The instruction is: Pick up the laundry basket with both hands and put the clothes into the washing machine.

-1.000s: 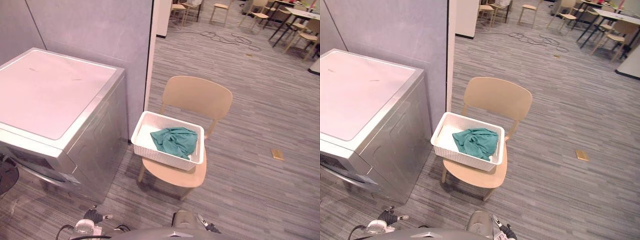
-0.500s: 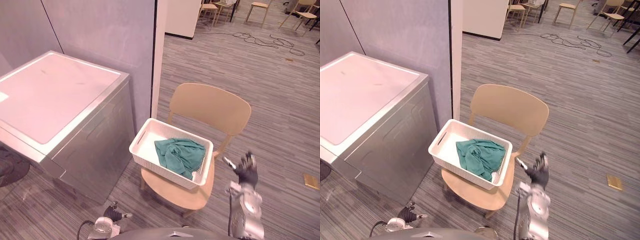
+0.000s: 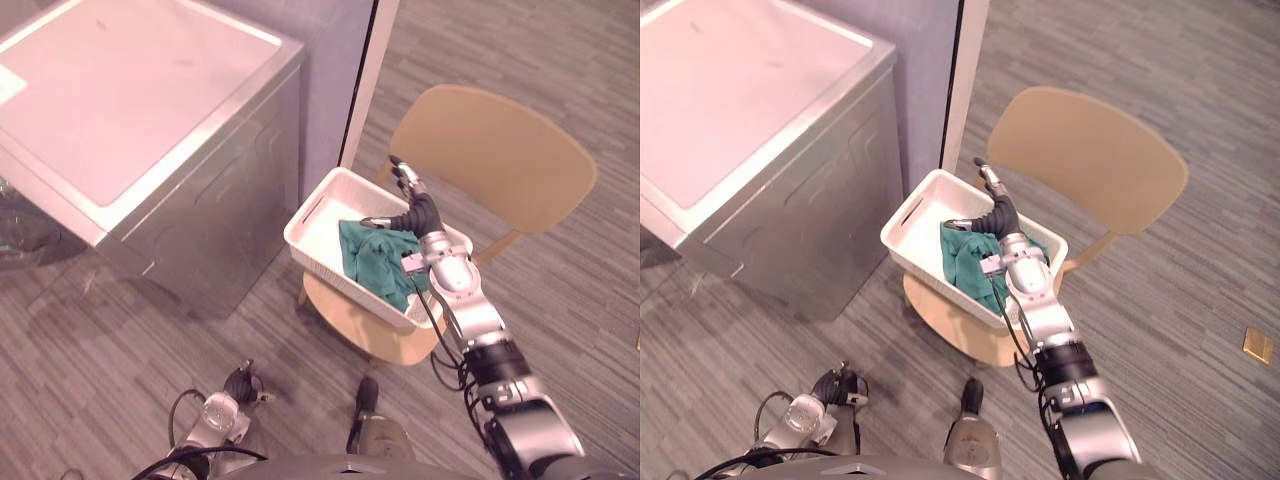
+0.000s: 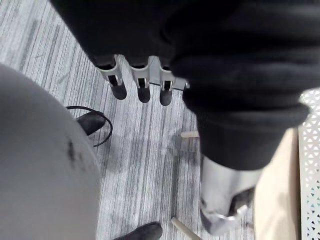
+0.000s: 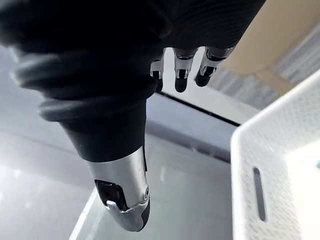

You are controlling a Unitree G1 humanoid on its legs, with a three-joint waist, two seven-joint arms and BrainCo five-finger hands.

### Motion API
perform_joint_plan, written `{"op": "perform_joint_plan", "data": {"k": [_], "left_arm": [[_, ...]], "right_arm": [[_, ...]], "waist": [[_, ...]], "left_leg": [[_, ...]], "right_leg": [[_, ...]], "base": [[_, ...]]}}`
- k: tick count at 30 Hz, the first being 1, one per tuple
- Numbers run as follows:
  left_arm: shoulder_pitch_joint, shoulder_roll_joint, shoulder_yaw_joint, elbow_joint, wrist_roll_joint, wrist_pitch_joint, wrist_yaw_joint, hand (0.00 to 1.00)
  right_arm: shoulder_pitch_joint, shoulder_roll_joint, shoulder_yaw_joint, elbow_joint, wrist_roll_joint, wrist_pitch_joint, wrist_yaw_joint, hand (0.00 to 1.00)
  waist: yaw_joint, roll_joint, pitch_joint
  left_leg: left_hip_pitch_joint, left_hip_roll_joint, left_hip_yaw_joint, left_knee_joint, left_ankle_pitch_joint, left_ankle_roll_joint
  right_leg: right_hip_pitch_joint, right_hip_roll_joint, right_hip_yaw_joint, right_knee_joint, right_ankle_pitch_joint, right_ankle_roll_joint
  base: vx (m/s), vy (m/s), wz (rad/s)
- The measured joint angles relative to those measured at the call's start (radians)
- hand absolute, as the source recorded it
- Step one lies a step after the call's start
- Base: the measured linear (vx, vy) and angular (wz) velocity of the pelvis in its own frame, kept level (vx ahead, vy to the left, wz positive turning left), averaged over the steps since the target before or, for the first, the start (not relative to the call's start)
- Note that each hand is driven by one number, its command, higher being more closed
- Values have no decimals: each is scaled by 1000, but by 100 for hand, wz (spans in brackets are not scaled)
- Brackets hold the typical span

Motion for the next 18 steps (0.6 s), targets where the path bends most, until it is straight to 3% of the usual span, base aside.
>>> {"op": "perform_joint_plan", "data": {"k": [3, 6, 13, 18], "left_arm": [[-30, 7, -5, -37, -38, -8, 3, 0], [-38, 12, -6, -46, -67, -22, 26, 0], [-38, 19, -1, -77, -99, -29, 41, 0], [-47, 17, 5, -80, -117, -35, 41, 0]], "right_arm": [[-158, -81, 54, 219, -121, 9, 24, 0], [-243, -158, 76, 320, -200, 26, 23, 0], [-342, -291, 120, 481, -311, 32, 21, 0], [-370, -304, 153, 581, -391, 46, 17, 0]], "waist": [[13, 4, 80], [17, 20, 110], [13, 59, 151], [13, 68, 163]], "left_leg": [[-48, -10, -20, 47, -1, 3], [-78, -19, -21, 53, 9, 10], [-126, -20, -15, 28, 46, 12], [-161, -20, -12, -2, 73, 10]], "right_leg": [[-46, -20, -12, 69, -15, -3], [-85, -33, -7, 97, -18, -4], [-174, -37, 13, 131, -14, -11], [-239, -40, 20, 156, -12, -14]], "base": [[-133, 14, 18], [-121, 15, 3], [-75, -8, -7], [-25, -36, -3]]}}
